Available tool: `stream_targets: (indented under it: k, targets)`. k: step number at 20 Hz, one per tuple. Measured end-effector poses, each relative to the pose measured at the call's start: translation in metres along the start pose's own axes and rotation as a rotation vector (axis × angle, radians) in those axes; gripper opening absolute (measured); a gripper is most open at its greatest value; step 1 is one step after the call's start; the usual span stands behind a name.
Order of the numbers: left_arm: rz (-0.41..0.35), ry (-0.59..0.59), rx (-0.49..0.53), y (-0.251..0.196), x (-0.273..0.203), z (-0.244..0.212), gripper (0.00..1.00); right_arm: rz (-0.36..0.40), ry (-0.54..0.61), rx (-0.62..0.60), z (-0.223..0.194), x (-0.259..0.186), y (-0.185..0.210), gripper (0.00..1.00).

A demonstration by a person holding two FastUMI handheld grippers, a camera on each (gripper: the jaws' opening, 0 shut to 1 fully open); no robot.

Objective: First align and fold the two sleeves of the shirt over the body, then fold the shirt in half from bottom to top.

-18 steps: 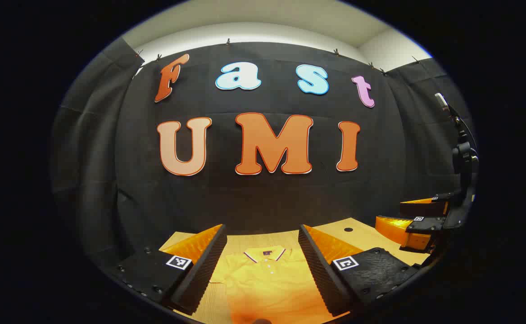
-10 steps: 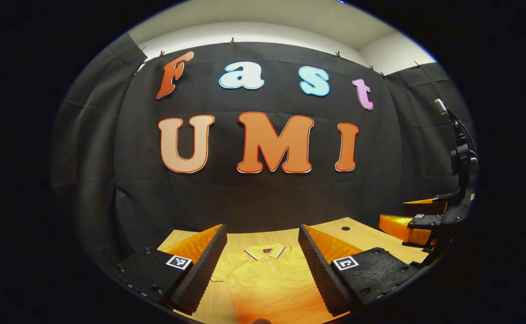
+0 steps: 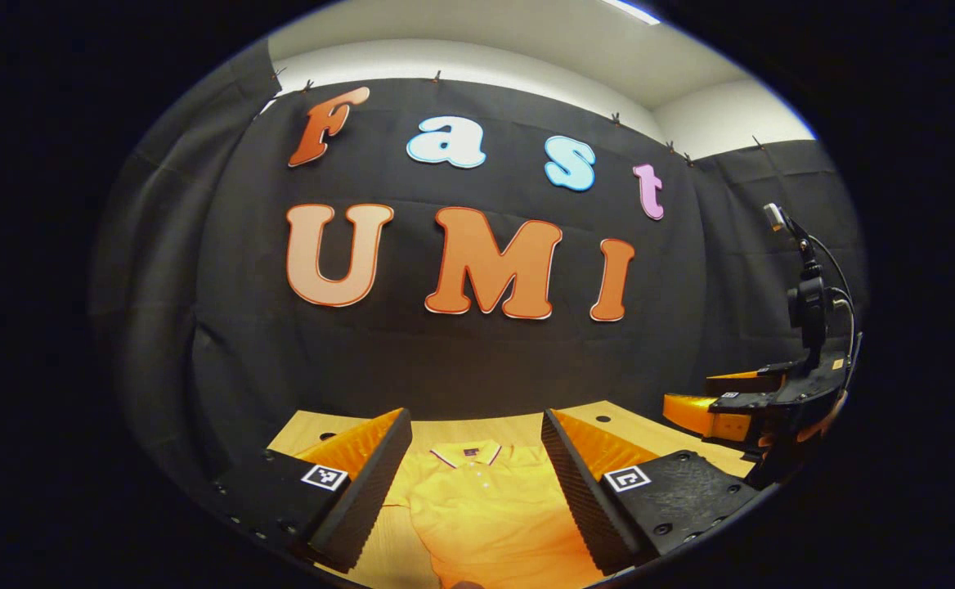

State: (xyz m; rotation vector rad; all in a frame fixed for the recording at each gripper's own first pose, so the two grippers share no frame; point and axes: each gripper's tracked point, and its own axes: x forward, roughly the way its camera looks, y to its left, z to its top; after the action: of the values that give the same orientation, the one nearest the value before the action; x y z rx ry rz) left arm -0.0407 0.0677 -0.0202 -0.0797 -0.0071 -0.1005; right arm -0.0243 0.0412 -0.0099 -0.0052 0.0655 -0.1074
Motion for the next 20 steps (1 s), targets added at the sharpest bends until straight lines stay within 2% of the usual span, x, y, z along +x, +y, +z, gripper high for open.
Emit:
stream_targets:
  k: [5,8,15,20]
  targets:
    - [0.017,0.003,0.035,0.007,0.000,-0.006,0.98,0.032,0.029,-0.014,-0.007,0.015,0.009,0.99]
    - [0.053,0.016,0.077,0.008,0.012,-0.011,0.98,0.024,0.076,0.005,-0.021,0.039,-0.005,0.99]
    - [0.214,0.042,0.102,0.018,0.041,-0.009,0.98,0.050,0.188,0.030,-0.051,0.123,-0.042,0.99]
    - [0.283,0.074,0.107,0.013,0.051,-0.015,0.98,0.096,0.322,0.028,-0.086,0.179,-0.049,0.99]
